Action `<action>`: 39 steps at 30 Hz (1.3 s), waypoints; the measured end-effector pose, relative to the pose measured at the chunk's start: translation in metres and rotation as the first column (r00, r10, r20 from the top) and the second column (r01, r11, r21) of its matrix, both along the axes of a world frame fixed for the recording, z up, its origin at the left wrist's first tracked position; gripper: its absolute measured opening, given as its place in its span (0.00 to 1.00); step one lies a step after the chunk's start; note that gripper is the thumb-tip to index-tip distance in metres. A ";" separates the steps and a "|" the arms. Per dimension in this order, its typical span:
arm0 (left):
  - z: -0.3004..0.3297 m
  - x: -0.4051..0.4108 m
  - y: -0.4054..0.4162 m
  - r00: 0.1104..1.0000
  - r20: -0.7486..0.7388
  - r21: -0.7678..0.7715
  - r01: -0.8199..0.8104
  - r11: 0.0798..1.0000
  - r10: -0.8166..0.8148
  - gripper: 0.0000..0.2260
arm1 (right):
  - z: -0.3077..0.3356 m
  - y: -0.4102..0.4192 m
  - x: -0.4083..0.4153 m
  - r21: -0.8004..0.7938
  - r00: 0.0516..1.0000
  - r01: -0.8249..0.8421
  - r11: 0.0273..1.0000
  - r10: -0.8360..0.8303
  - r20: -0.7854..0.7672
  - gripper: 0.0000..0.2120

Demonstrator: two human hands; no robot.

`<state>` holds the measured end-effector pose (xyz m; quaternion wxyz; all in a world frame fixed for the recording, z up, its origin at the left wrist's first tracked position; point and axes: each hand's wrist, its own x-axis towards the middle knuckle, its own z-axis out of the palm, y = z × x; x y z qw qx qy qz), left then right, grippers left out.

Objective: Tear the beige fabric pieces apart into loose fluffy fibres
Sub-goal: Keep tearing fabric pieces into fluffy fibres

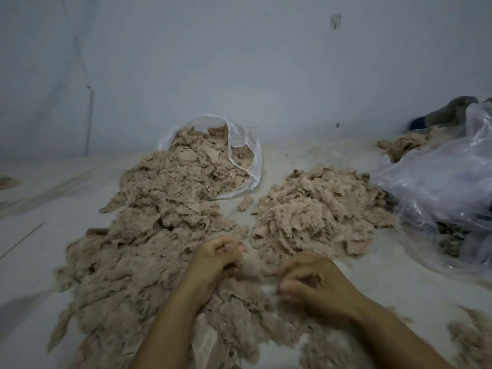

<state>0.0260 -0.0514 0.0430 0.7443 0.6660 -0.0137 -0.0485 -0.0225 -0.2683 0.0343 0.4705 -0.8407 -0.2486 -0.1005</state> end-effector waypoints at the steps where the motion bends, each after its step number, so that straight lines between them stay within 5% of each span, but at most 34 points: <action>1: 0.000 -0.003 -0.002 0.997 0.010 0.042 0.082 0.996 -0.083 0.06 | 0.001 0.003 0.000 0.044 0.999 0.041 0.998 -0.040 -0.024 0.14; 4: -0.001 -0.009 -0.009 0.961 0.039 0.164 0.263 0.951 -0.273 0.15 | -0.002 0.015 0.004 0.232 0.977 0.135 0.963 -0.090 -0.194 0.12; 7: -0.002 -0.012 -0.012 0.938 0.065 0.203 0.322 0.925 -0.341 0.13 | -0.007 0.022 0.007 0.230 0.955 0.196 0.953 -0.131 -0.267 0.06; 10: -0.002 -0.010 -0.011 0.954 0.117 0.159 0.257 0.953 -0.277 0.10 | -0.004 0.022 0.012 0.349 0.923 0.280 0.894 -0.151 -0.355 0.07; 14: 0.004 -0.009 -0.004 0.970 0.193 0.208 0.107 0.972 -0.148 0.08 | 0.033 0.011 0.035 0.616 0.890 0.404 0.677 -0.136 -0.435 0.02; 16: 0.007 -0.009 0.004 0.961 0.205 0.399 0.092 0.912 -0.187 0.08 | 0.040 0.005 0.047 0.448 0.857 0.489 0.749 -0.318 -0.405 0.10; 19: 0.006 -0.009 0.021 0.901 0.095 0.688 0.247 0.683 -0.422 0.09 | 0.016 0.003 0.051 -0.159 0.871 0.489 0.858 -0.490 0.035 0.20; 21: 0.001 -0.011 0.028 0.860 -0.002 0.790 0.314 0.527 -0.510 0.09 | -0.006 0.003 0.054 -0.499 0.916 0.402 0.767 -0.339 0.217 0.25; 23: -0.003 -0.012 0.034 0.856 -0.024 0.792 0.331 0.513 -0.516 0.07 | -0.019 0.000 0.067 -0.677 0.935 0.354 0.645 -0.264 0.237 0.27; 28: 0.007 0.003 0.035 0.890 0.168 0.783 0.141 0.606 -0.424 0.08 | -0.025 -0.011 0.107 -0.770 0.932 0.339 0.540 -0.307 0.195 0.26; 31: 0.016 0.035 0.020 0.909 0.177 0.895 0.011 0.446 -0.378 0.20 | -0.025 -0.018 0.128 -0.734 0.935 0.291 0.614 -0.344 0.083 0.26; 35: 0.009 0.090 -0.011 0.936 -0.044 0.958 0.139 0.250 -0.350 0.39 | -0.029 -0.025 0.145 -0.702 0.949 0.237 0.672 -0.314 0.020 0.26; 39: -0.002 0.133 -0.048 0.919 0.023 0.921 0.134 0.367 -0.393 0.26 | -0.033 -0.030 0.159 -0.652 0.959 0.255 0.715 -0.272 0.077 0.25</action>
